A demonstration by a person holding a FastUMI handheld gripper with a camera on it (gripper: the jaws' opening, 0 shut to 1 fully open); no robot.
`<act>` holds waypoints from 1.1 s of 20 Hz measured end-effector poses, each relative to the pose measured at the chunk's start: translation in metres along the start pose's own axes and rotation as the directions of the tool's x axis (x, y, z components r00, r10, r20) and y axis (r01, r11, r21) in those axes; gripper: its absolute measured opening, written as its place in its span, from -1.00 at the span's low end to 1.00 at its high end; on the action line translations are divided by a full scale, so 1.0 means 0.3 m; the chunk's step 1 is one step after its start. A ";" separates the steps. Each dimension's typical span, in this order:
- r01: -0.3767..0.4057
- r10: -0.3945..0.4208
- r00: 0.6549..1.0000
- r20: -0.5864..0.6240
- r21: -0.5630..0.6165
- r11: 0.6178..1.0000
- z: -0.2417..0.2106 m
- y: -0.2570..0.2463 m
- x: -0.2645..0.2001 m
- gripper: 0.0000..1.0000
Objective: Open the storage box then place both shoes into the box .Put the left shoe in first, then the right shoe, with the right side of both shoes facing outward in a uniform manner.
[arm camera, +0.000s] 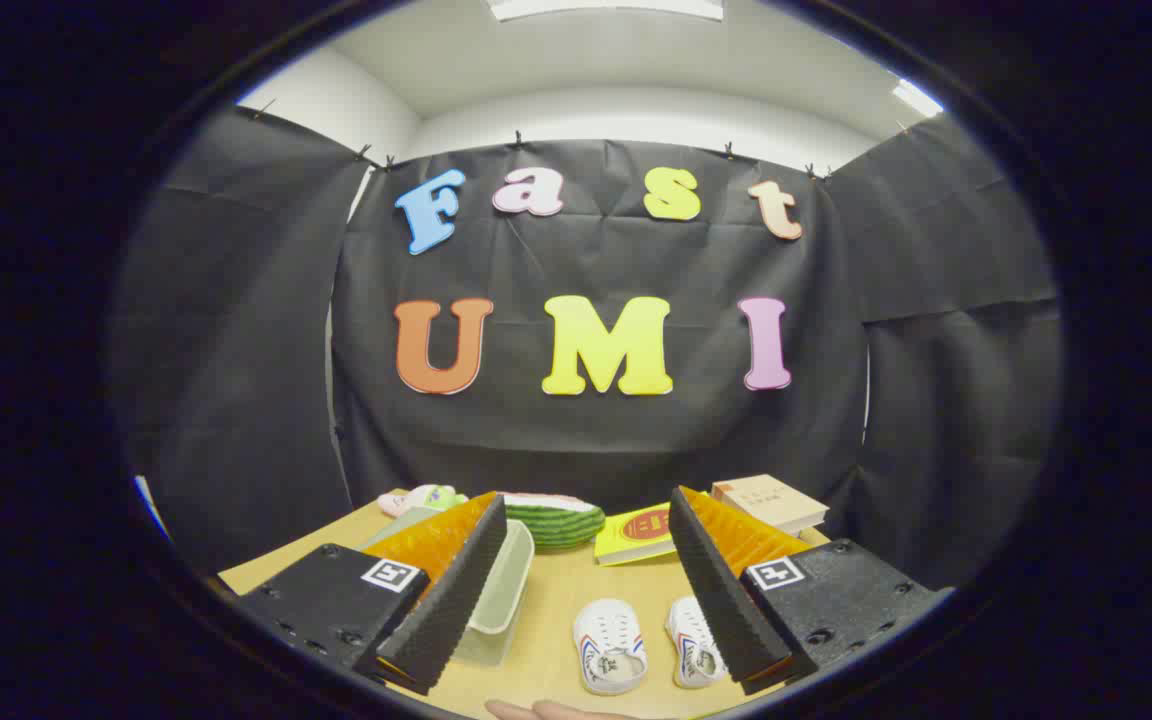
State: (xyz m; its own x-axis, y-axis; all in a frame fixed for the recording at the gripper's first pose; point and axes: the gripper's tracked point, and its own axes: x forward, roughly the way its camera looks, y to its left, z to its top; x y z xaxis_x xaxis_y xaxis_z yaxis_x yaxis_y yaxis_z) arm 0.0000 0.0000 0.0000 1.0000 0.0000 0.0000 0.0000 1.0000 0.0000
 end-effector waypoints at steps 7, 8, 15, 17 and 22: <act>0.043 -0.043 0.999 -0.012 0.018 0.999 0.031 -0.025 -0.048 1.00; 0.043 -0.043 0.999 0.000 0.025 0.999 0.049 -0.028 -0.060 1.00; 0.018 -0.020 0.999 0.028 0.067 0.998 0.104 -0.018 -0.118 1.00; 0.015 -0.017 1.000 0.024 0.067 0.998 0.097 -0.008 -0.120 1.00; -0.017 0.019 1.000 -0.024 0.080 0.997 0.042 0.017 -0.099 1.00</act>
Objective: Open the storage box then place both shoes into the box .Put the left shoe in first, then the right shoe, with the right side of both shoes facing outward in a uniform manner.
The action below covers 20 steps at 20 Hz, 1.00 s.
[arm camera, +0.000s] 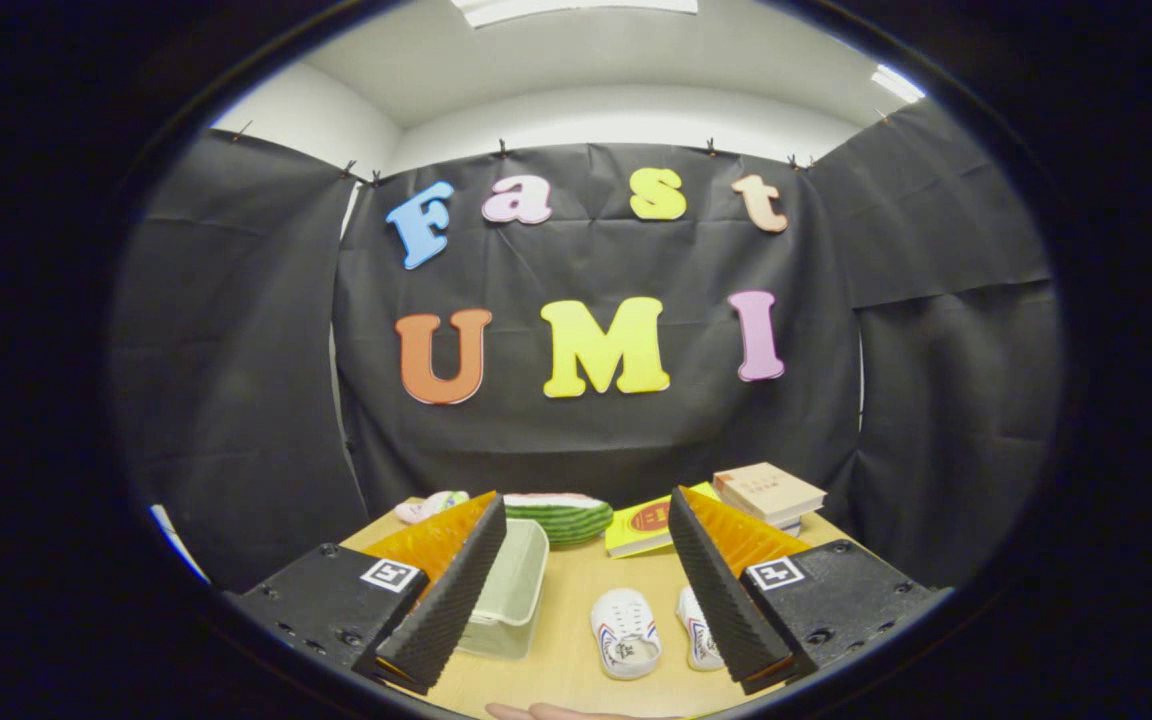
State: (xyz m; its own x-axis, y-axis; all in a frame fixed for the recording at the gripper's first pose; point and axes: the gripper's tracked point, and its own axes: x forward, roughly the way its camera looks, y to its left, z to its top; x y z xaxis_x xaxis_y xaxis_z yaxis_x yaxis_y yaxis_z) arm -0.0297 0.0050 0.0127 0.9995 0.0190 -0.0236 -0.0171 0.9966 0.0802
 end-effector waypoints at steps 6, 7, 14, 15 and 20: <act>-0.071 0.081 0.993 -0.089 0.107 0.992 -0.086 0.005 0.078 1.00; -0.099 0.113 0.988 -0.101 0.142 0.985 -0.096 0.014 0.097 1.00; -0.145 0.272 0.916 -0.294 0.390 0.909 -0.260 -0.001 0.283 1.00; -0.181 0.344 0.881 -0.326 0.439 0.880 -0.284 0.031 0.308 1.00; -0.253 0.543 0.707 -0.454 0.554 0.793 -0.432 0.070 0.443 1.00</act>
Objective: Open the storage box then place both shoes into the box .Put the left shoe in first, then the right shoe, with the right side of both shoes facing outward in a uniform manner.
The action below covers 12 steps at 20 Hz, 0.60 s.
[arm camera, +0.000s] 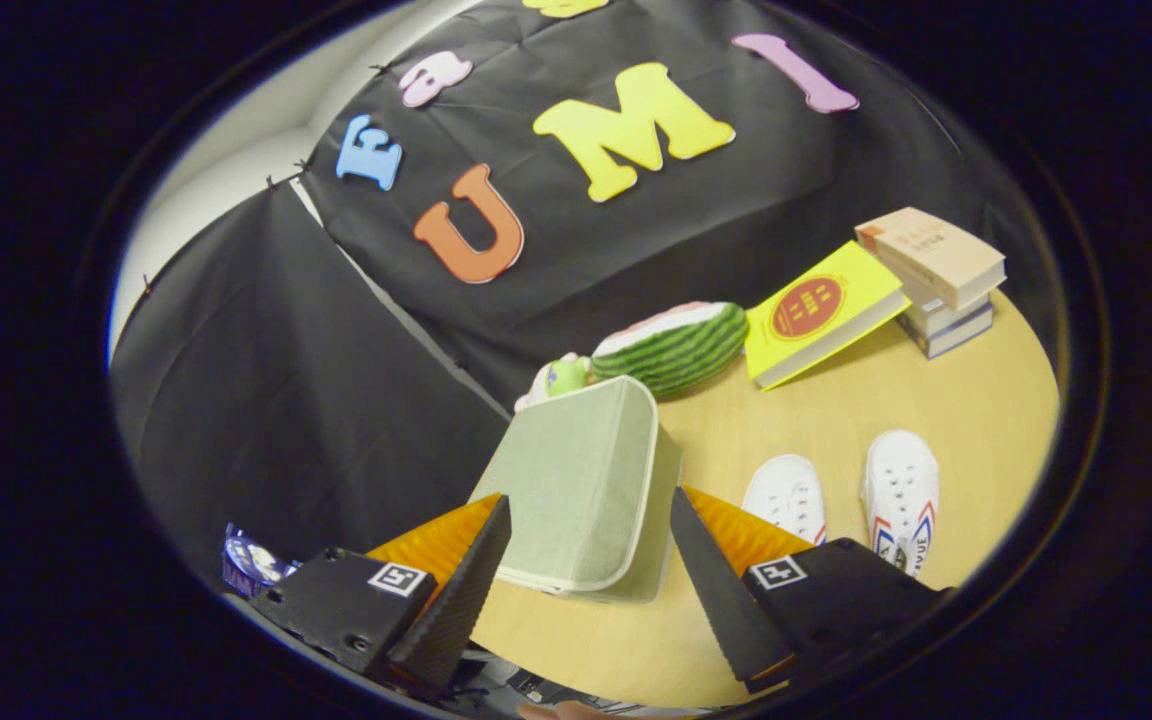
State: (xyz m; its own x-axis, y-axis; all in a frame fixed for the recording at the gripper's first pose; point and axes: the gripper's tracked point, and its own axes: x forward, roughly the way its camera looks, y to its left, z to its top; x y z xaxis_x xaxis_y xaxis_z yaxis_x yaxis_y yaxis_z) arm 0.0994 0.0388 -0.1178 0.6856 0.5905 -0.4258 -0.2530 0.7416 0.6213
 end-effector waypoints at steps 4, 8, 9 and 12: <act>-0.119 0.124 0.988 -0.090 0.061 0.991 0.012 -0.041 0.107 1.00; -0.243 0.274 0.950 -0.146 0.202 0.949 0.014 -0.059 0.191 1.00; -0.279 0.322 0.935 -0.149 0.254 0.926 0.018 -0.056 0.207 1.00; -0.270 0.347 0.919 -0.187 0.343 0.900 -0.002 -0.127 0.299 0.99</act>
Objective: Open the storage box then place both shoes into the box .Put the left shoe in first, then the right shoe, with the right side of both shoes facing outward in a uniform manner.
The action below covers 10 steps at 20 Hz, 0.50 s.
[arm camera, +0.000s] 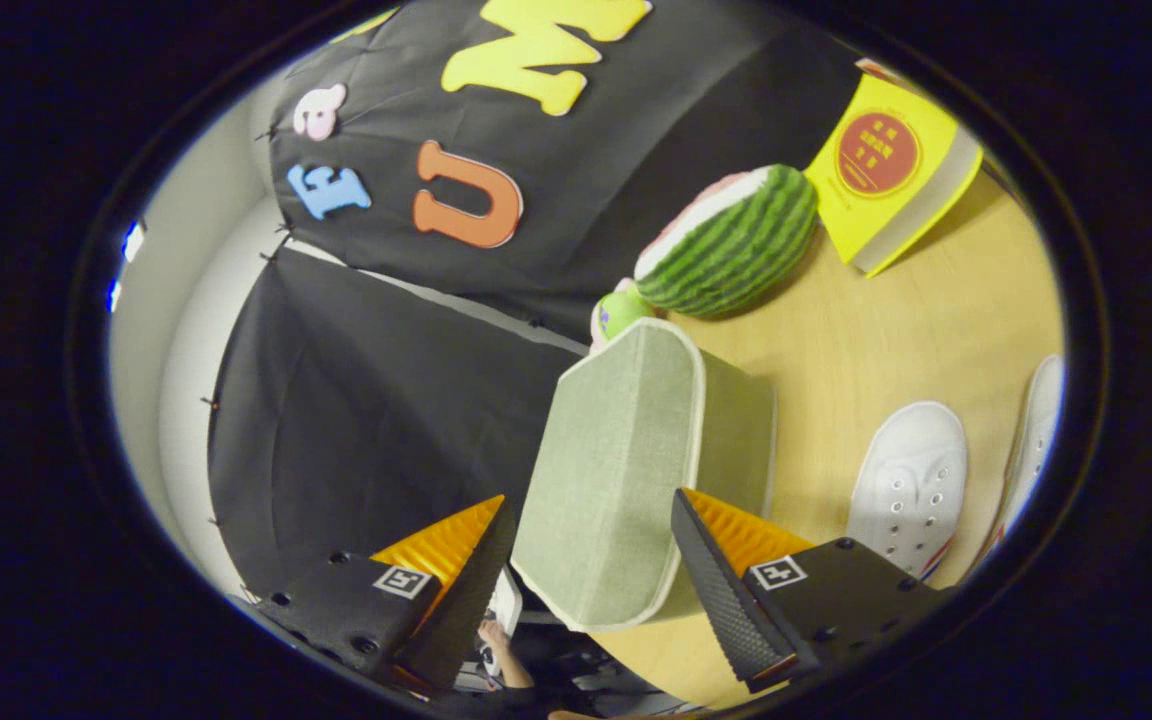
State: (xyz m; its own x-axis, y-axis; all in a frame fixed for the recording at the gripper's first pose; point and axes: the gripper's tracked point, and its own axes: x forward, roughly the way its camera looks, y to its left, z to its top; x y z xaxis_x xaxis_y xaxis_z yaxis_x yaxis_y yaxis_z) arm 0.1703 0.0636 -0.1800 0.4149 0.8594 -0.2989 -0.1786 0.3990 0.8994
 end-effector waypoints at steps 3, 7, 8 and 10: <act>-0.040 0.040 0.994 -0.103 0.004 0.999 -0.022 -0.043 0.045 0.98; -0.051 0.056 0.981 -0.185 0.031 0.998 -0.037 -0.103 0.116 0.97; -0.061 0.067 0.978 -0.198 0.037 0.997 -0.039 -0.115 0.129 0.98; -0.132 0.142 0.969 -0.204 0.060 0.989 -0.038 -0.080 0.132 0.82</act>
State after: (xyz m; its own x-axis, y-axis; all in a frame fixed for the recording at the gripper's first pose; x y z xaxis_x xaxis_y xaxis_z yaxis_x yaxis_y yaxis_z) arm 0.1809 0.0917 -0.2172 0.1942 0.9544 -0.2269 -0.1782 0.2618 0.9485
